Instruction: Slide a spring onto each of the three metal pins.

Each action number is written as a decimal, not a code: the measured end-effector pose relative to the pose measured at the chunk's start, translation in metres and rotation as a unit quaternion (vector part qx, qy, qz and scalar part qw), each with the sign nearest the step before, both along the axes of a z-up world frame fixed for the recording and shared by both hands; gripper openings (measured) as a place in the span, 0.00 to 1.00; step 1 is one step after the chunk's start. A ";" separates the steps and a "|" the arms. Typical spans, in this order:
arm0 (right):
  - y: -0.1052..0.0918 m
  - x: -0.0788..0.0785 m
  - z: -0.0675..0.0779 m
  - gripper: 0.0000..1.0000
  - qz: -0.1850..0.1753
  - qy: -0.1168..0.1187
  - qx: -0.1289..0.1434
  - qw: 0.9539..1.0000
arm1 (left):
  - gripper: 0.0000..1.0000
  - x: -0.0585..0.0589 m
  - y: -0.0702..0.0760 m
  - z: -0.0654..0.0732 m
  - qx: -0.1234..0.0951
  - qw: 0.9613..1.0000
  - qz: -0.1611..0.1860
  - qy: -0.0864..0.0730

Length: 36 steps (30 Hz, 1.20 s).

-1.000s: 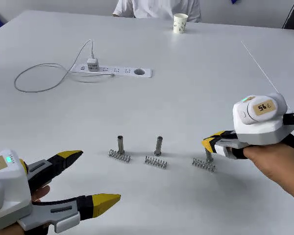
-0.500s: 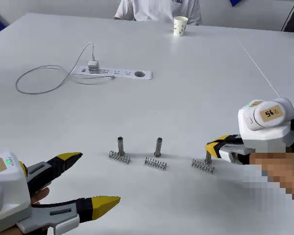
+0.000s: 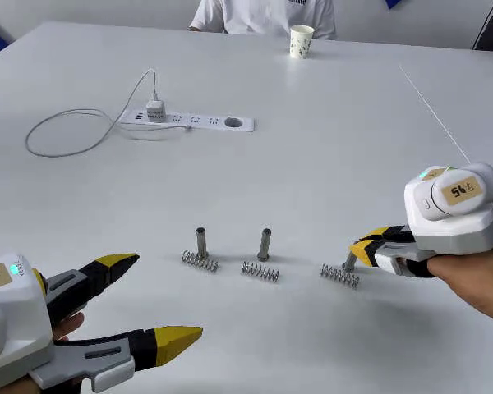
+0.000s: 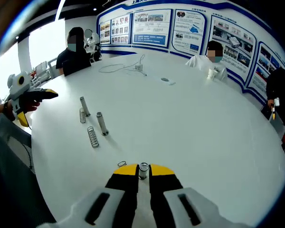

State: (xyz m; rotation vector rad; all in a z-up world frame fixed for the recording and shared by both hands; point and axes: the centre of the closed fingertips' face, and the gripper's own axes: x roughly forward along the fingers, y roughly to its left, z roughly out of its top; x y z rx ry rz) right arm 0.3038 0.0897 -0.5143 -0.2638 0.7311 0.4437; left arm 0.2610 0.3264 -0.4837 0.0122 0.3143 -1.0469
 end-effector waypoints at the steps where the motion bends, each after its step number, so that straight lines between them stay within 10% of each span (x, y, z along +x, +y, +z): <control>1: 0.000 0.000 0.000 0.10 0.001 0.000 0.000 1.000 | 0.83 0.000 0.000 0.000 0.000 1.000 0.000 0.000; 36: 0.014 -0.023 -0.016 0.13 0.056 0.023 -0.002 0.998 | 0.83 0.001 -0.003 0.001 0.000 1.000 -0.005 -0.001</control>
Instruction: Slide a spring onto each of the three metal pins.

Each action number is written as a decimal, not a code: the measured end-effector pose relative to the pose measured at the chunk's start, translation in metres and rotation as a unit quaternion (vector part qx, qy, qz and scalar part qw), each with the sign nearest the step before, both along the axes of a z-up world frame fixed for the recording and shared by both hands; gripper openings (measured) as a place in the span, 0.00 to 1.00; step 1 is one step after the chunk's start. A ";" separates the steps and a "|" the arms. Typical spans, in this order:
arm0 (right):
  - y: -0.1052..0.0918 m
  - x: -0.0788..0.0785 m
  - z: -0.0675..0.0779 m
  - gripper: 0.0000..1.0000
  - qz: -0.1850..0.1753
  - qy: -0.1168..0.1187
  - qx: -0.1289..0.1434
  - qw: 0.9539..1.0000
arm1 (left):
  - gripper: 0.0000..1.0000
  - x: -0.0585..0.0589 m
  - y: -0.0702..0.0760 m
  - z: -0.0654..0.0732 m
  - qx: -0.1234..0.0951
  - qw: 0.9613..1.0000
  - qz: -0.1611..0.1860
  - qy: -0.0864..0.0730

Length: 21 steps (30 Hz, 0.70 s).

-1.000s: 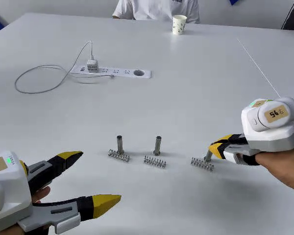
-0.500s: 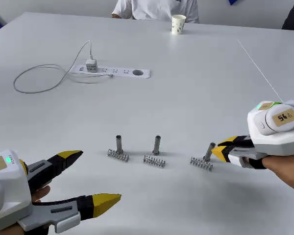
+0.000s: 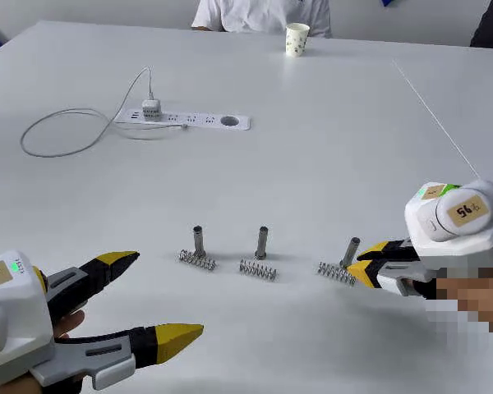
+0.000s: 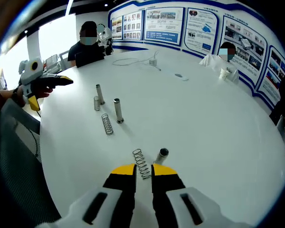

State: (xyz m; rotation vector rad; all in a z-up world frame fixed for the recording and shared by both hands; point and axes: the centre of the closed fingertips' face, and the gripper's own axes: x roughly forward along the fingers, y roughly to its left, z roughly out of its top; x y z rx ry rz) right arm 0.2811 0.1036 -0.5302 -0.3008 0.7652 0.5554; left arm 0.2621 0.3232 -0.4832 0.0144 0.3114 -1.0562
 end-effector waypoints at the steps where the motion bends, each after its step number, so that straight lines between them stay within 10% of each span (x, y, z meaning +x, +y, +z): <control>1: 0.002 0.000 -0.001 0.13 0.004 0.001 -0.001 1.000 | 0.83 0.000 0.000 0.000 0.000 1.000 0.000 0.000; 21: 0.028 0.015 -0.019 0.14 0.049 0.004 -0.041 0.998 | 0.83 -0.001 0.003 0.000 0.001 1.000 0.003 0.002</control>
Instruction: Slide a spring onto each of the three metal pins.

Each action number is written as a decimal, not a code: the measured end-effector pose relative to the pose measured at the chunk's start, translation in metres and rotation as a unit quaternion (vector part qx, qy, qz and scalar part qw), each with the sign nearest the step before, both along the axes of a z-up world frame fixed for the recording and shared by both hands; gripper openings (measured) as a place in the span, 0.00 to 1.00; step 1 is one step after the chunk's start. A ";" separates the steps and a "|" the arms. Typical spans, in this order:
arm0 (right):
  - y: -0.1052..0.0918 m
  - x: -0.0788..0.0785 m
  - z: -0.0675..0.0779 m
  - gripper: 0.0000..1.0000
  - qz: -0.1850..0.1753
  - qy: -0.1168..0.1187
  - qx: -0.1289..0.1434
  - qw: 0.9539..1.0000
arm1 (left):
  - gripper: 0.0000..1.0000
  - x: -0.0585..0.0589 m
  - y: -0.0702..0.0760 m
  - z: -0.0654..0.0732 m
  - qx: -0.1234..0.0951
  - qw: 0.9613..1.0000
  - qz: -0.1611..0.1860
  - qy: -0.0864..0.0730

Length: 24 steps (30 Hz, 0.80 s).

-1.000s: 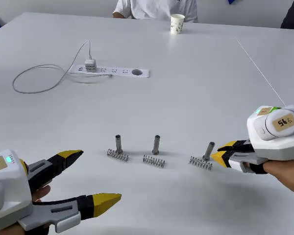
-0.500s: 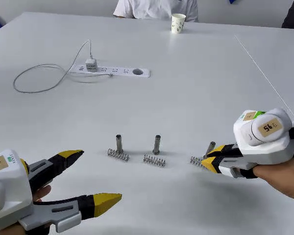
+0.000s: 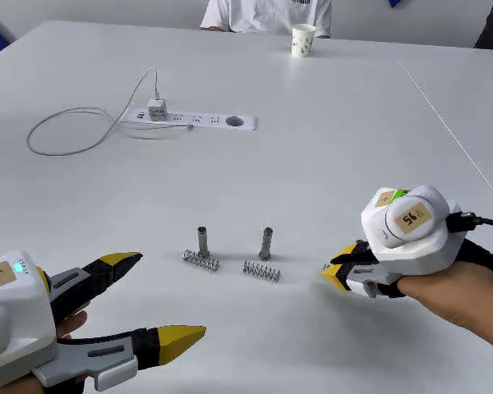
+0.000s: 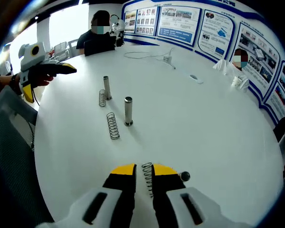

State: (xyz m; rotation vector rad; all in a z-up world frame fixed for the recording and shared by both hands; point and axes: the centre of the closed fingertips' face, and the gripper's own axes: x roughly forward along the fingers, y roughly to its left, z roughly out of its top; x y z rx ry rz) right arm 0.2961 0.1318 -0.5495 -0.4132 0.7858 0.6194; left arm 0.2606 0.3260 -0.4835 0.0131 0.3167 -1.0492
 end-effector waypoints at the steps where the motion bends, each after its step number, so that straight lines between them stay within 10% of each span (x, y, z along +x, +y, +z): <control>1: 0.000 0.001 -0.002 0.14 0.001 0.001 -0.002 1.000 | 0.83 0.000 0.001 0.000 0.000 1.000 0.000 0.000; 24: 0.003 -0.007 -0.015 0.13 0.045 0.029 -0.057 0.997 | 0.83 -0.001 0.001 0.000 -0.003 1.000 0.004 0.002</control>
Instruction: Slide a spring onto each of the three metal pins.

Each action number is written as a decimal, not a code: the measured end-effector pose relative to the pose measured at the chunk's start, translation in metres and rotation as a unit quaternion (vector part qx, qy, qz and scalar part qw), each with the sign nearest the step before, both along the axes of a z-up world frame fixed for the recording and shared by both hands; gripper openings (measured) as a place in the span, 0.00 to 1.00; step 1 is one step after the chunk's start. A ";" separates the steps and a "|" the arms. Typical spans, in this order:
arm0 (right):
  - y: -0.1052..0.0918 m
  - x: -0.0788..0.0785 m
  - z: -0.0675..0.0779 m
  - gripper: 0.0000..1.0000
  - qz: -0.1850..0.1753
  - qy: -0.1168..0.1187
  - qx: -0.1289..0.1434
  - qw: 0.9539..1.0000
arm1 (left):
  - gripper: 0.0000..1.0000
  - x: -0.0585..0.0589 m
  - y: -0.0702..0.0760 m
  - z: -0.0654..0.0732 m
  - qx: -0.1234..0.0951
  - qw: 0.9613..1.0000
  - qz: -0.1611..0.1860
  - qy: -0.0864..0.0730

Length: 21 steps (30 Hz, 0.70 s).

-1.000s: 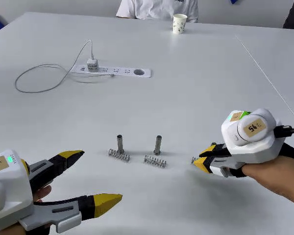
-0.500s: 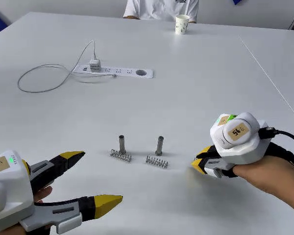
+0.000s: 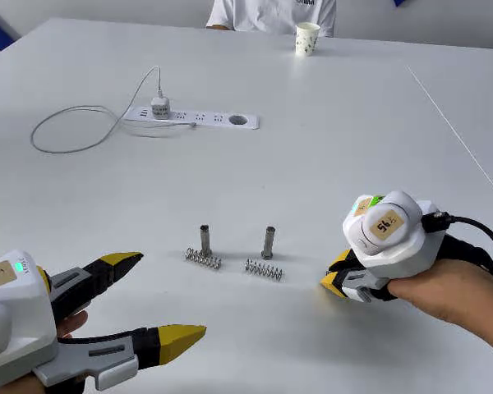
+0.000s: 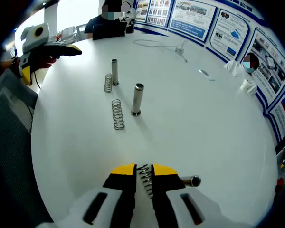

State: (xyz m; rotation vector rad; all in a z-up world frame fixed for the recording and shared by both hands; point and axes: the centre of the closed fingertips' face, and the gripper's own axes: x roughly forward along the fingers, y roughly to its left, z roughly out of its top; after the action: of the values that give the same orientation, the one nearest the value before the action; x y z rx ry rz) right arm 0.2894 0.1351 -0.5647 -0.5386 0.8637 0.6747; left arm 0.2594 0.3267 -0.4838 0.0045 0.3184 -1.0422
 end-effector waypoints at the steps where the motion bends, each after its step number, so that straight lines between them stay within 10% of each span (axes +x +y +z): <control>1: 0.000 0.000 0.000 0.13 0.002 0.000 -0.001 1.000 | 0.83 0.000 0.000 0.000 0.000 1.000 0.000 0.000; 21: 0.002 -0.008 -0.001 0.15 0.088 0.019 -0.053 0.995 | 0.82 -0.001 0.001 -0.001 -0.002 1.000 0.001 0.002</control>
State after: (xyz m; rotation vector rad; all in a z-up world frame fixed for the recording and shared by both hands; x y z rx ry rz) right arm 0.2819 0.1375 -0.5662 -0.7045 0.8986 0.8044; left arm 0.2587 0.3277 -0.4847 -0.0008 0.3195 -1.0402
